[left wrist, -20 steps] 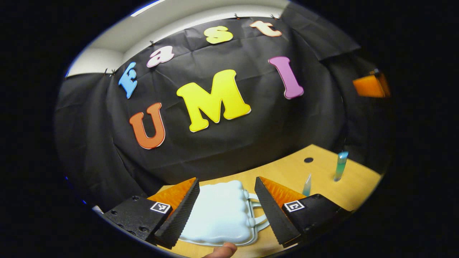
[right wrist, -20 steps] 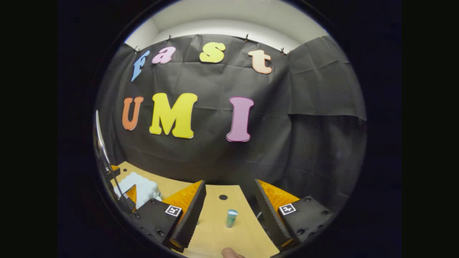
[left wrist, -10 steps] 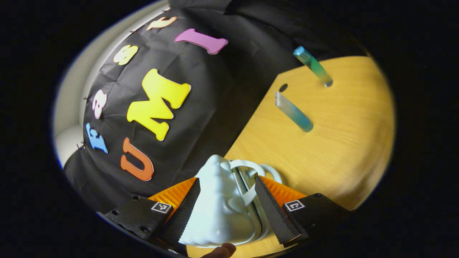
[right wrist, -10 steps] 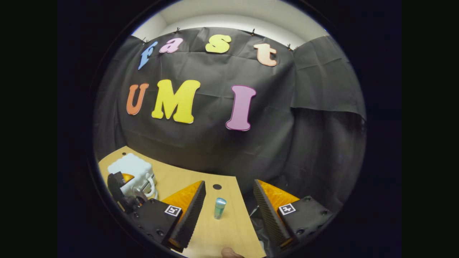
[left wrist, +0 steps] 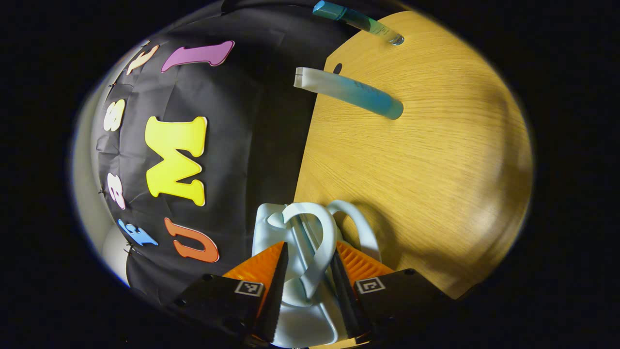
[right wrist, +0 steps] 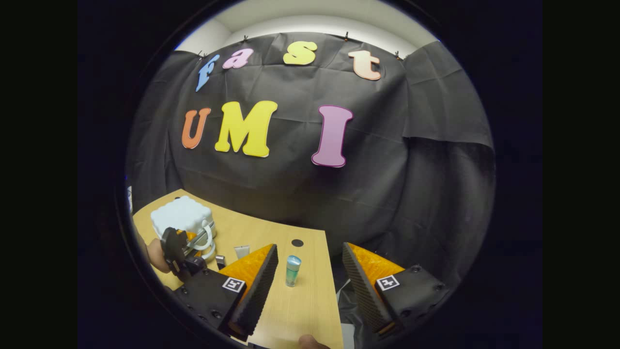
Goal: First open the suitcase, pack the skin care products into it, and then close the suitcase.
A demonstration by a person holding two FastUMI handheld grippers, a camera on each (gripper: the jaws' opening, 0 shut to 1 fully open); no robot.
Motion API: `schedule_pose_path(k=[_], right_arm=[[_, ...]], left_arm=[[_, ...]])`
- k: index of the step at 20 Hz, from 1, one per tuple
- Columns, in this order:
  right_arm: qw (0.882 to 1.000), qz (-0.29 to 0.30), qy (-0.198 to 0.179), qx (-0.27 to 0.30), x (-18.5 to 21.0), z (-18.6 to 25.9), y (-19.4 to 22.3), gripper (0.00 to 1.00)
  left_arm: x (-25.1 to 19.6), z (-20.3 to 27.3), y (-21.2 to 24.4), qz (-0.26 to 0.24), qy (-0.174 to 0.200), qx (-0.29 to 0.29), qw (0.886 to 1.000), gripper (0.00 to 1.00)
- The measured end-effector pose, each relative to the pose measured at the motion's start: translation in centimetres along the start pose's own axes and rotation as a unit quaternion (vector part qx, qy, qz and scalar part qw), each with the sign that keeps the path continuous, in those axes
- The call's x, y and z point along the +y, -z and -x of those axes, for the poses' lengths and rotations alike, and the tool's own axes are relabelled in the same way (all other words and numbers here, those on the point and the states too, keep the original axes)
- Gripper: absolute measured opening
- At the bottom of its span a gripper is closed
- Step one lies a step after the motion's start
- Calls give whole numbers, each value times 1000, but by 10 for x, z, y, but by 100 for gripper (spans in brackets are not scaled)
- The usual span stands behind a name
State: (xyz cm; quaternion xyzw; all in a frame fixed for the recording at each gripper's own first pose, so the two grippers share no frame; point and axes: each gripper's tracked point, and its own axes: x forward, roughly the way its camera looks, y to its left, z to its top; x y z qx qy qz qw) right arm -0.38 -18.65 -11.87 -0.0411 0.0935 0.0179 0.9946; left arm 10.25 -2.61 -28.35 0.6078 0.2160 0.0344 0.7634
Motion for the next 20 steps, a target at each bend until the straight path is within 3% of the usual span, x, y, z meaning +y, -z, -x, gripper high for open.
schedule_pose_path(k=[1,2,5,8,12,16,20], right_arm=[[1000,3,-1,2,0,0,2,80],[1000,6,-2,5,2,0,2,80],[1000,7,-5,5,11,4,-2,80],[1000,18,-3,1,27,7,-8,78],[1000,4,13,11,48,14,-14,80],[999,-13,21,21,79,19,-21,80],[999,-12,31,17,111,26,-35,80]], left_arm=[[-4,-3,1,0,11,6,1000,47],[-1,4,-3,1,12,1,1000,29],[3,9,-6,4,12,-3,1000,19],[11,13,-8,45,14,-22,999,5],[26,28,-3,122,28,-40,991,3],[59,50,-1,218,48,-88,971,2],[100,65,16,269,43,-110,956,2]])
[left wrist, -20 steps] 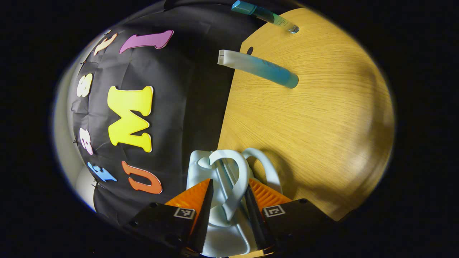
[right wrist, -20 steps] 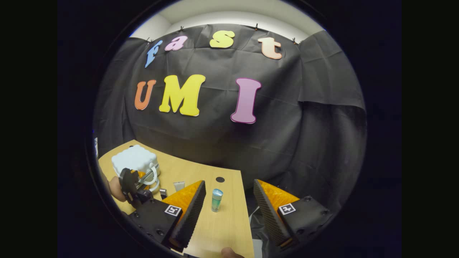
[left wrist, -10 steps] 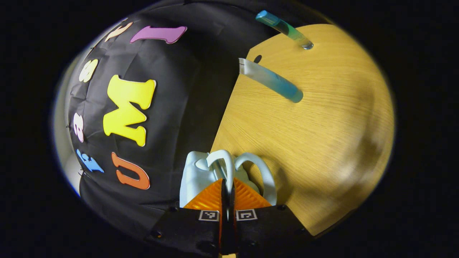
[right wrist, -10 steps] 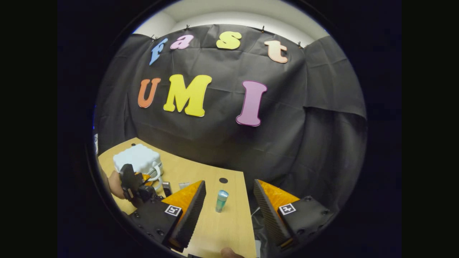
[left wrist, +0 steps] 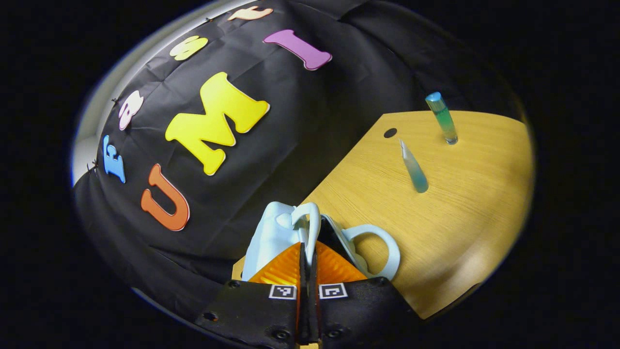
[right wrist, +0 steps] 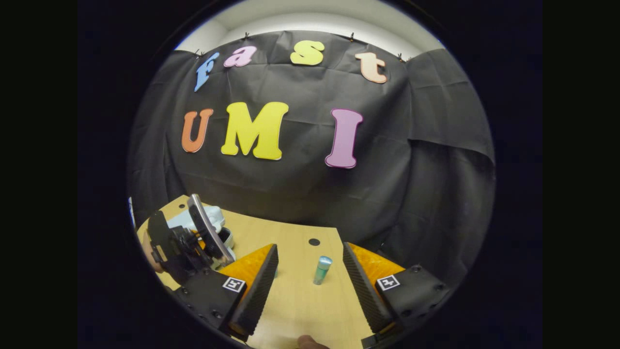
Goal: First open the suitcase, pack the skin care products into it, and then close the suitcase.
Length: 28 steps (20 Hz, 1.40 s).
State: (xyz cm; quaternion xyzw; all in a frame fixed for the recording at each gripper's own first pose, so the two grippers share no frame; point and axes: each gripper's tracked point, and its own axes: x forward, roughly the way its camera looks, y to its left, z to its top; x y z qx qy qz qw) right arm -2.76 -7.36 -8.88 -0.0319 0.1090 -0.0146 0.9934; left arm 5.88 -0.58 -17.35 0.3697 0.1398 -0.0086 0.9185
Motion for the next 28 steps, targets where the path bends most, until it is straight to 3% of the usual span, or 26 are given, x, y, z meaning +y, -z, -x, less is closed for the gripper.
schedule_pose_path(k=[6,13,21,28], right_arm=[[1000,3,18,-19,50,12,-24,80],[999,18,23,-24,106,20,-37,80],[1000,17,25,-2,154,24,-33,80],[999,27,33,-2,170,31,-35,80]], left_arm=[[86,12,-8,107,-13,-26,994,2],[183,15,22,160,-46,-44,985,2],[266,12,106,184,-98,-26,978,3],[301,-8,196,183,-121,15,976,2]])
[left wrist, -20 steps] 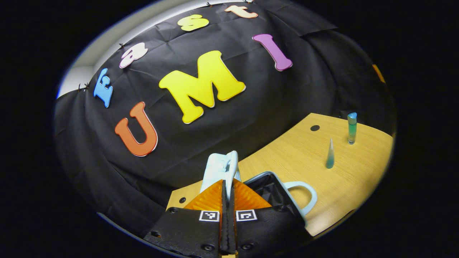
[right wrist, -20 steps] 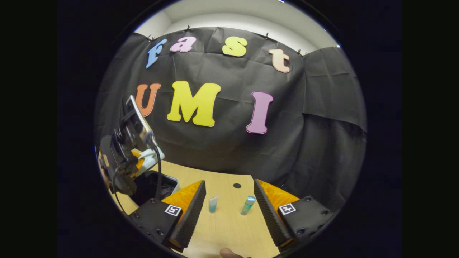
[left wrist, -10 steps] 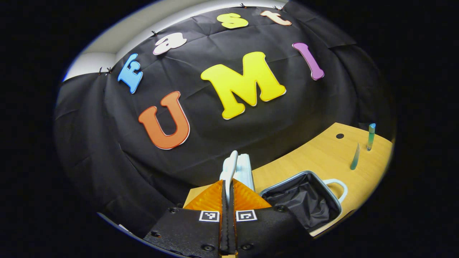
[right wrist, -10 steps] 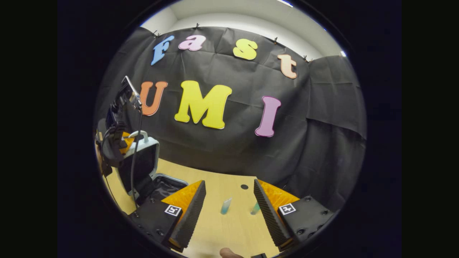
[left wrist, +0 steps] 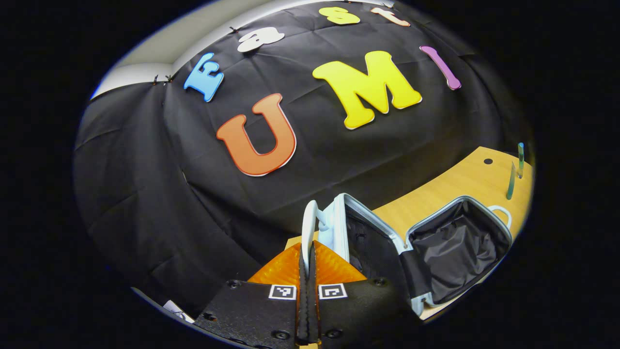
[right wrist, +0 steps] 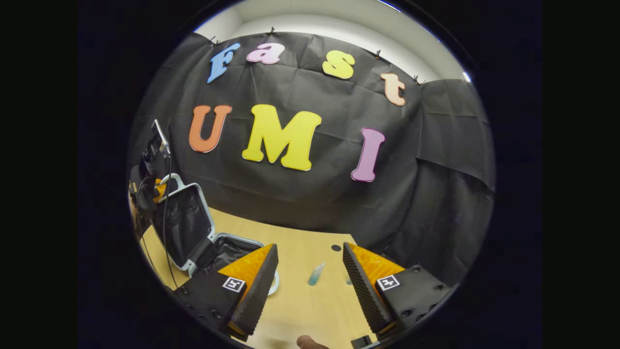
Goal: First open the suitcase, pack the skin care products into it, and then close the suitcase.
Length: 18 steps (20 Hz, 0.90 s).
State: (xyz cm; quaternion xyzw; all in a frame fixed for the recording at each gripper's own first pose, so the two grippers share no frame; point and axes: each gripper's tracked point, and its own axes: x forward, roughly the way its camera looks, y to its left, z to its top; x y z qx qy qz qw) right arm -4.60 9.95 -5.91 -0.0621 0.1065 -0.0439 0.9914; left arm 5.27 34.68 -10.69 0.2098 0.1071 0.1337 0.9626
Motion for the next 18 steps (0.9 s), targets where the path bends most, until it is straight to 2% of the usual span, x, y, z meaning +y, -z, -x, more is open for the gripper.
schedule_pose_path(k=[3,6,11,18], right_arm=[[1000,-3,6,0,-1,4,-1,80],[1000,5,11,-4,1,8,-4,80],[999,14,22,24,-6,9,12,80],[997,5,53,54,-38,13,33,80]], left_arm=[[19,-20,45,10,-4,39,999,2],[26,-40,89,29,7,68,997,3],[23,-51,172,80,32,146,985,3],[7,-55,219,135,48,185,972,3]])
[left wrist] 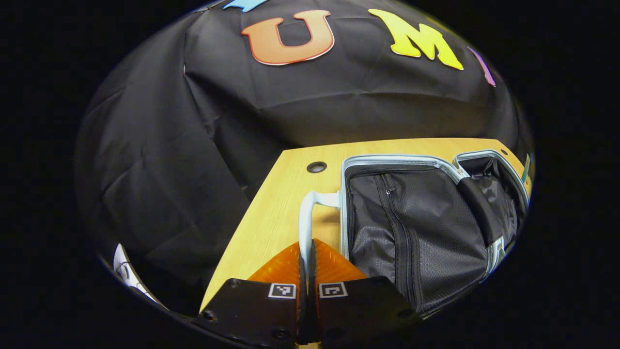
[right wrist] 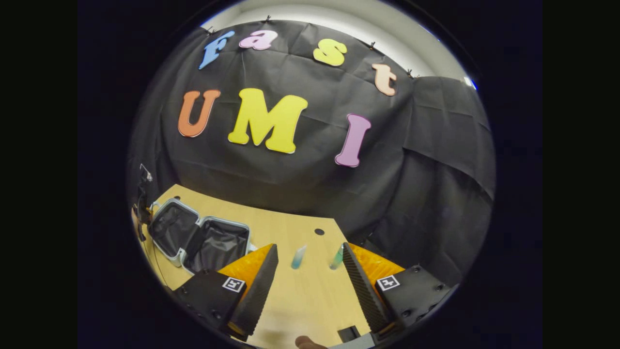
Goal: First open the suitcase, pack the skin care products into it, and then close the suitcase.
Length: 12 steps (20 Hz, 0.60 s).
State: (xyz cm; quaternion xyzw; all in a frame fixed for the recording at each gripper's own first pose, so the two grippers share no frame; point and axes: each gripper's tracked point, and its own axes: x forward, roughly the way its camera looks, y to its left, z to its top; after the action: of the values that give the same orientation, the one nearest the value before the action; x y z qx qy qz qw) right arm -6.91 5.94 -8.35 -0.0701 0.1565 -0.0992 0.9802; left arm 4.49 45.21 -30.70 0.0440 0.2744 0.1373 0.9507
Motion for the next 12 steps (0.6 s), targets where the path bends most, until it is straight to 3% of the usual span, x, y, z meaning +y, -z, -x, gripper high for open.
schedule_pose_path(k=[4,7,8,9,10,11,12], right_arm=[[1000,-2,-1,6,-19,-6,12,80],[1000,-12,-7,5,-37,-12,14,80],[1000,-16,-10,3,-43,-16,14,80],[1000,-21,-13,3,-50,-19,17,79],[999,-28,-15,5,-56,-23,20,80],[999,-34,-16,5,-63,-27,22,80],[999,-37,-18,5,-68,-32,24,80]], left_arm=[[-1,-7,13,34,3,14,999,10],[14,-3,13,28,-40,25,999,20],[17,-1,11,30,-52,22,998,27],[19,7,6,36,-59,17,997,45],[17,14,2,43,-61,13,997,55],[17,21,0,48,-68,10,997,55],[16,28,-3,50,-74,9,996,73]])
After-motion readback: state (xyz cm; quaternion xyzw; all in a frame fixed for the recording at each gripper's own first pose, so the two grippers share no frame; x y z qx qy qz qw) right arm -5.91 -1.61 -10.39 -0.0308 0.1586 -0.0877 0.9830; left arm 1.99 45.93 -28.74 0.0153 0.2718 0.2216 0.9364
